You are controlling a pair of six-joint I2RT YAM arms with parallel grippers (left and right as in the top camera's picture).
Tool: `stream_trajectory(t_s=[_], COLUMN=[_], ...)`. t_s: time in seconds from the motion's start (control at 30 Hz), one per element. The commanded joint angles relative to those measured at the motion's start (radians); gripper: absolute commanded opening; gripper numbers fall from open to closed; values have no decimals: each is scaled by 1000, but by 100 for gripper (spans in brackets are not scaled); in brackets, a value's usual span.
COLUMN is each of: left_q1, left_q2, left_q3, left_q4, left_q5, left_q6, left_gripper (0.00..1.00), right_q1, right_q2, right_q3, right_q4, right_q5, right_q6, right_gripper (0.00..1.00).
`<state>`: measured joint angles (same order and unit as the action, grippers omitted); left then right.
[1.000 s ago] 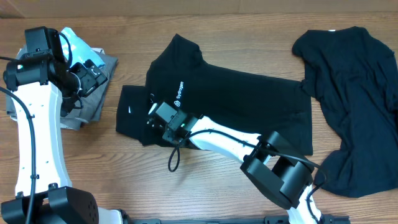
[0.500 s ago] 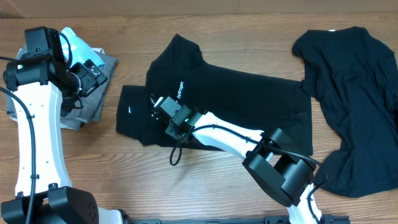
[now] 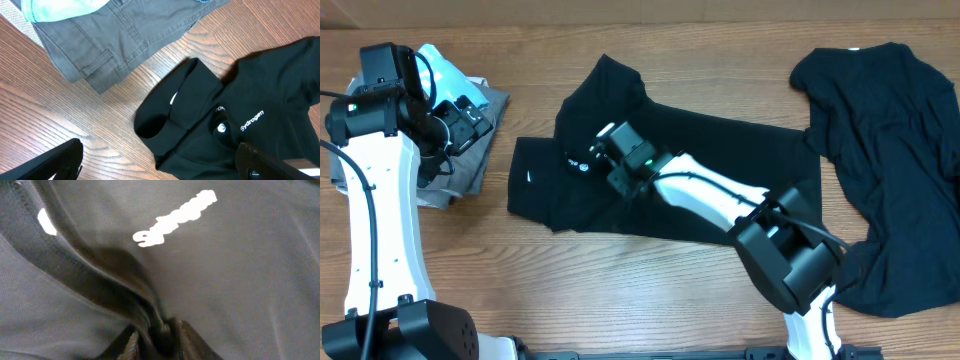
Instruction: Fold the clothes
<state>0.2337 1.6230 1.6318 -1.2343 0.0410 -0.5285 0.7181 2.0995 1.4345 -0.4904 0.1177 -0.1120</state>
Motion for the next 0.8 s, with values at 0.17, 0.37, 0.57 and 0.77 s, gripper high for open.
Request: stream_trajectory(t_s=[0.17, 0.37, 0.57, 0.77], left_q1=[2, 2, 2, 2], left_q2=[-8, -8, -8, -8], left_q3=[20, 20, 20, 20], left_q4=[1, 1, 1, 1], left_q5=[4, 3, 3, 3], left_q6=[-10, -10, -10, -10], left_gripper=[100, 100, 100, 100], right_q1=[-14, -14, -14, -11], right_q2=[-7, -45, -80, -84], right_q3=[29, 89, 112, 112], right_q4=[43, 30, 9, -82], right_q5=[-96, -92, -40, -69], right_q6=[101, 166, 218, 281], right_gripper=[34, 38, 42, 45])
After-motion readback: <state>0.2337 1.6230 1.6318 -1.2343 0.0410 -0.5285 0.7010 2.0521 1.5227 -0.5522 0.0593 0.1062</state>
